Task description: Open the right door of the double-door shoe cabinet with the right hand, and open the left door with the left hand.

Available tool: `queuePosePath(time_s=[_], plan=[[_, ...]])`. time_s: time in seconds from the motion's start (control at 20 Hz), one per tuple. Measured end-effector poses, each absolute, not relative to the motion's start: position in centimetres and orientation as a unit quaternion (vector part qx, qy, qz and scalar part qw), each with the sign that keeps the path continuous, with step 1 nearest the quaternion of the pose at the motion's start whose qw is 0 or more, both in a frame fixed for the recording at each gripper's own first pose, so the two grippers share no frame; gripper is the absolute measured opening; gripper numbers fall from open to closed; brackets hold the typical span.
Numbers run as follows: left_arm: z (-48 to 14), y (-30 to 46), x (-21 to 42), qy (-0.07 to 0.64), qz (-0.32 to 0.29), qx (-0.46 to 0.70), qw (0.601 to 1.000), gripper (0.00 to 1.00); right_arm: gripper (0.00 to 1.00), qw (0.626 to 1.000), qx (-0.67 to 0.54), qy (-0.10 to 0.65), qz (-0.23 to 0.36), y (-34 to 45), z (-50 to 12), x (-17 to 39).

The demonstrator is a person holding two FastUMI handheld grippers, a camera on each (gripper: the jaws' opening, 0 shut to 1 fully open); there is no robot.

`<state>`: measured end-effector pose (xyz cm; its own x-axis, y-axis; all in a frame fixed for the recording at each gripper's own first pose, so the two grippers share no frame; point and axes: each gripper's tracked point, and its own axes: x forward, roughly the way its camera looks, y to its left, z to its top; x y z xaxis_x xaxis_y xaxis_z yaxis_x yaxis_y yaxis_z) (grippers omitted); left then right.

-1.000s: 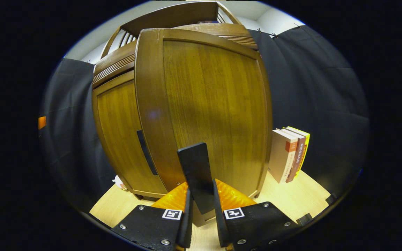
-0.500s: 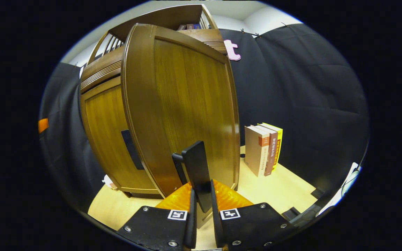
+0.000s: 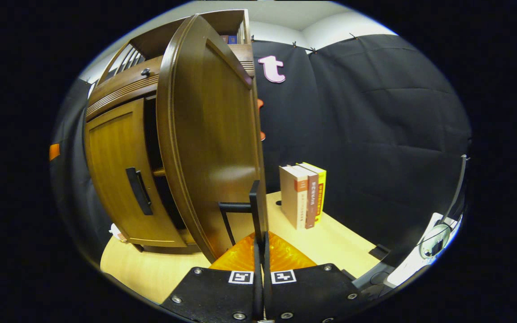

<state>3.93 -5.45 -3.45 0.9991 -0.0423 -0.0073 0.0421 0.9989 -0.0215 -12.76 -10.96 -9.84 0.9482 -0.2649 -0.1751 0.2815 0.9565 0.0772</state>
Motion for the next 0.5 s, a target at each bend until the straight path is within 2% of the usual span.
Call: queuePosePath(time_s=[0.05,0.1,0.5], plan=[[-3.5,-6.0,4.0,0.005,-0.025,-0.011,1.0,0.94,0.05,0.986,0.055,0.082,-0.136,-11.4,-9.9,-12.8],[-3.6,-6.6,4.2,0.006,-0.029,-0.01,1.0,0.94,0.0,0.986,0.053,0.083,-0.133,-11.7,-9.9,-12.8],[-4.4,-10.0,4.2,0.013,-0.032,-0.012,0.999,0.93,0.0,0.991,0.047,0.082,-0.095,-14.4,-9.8,-13.1]])
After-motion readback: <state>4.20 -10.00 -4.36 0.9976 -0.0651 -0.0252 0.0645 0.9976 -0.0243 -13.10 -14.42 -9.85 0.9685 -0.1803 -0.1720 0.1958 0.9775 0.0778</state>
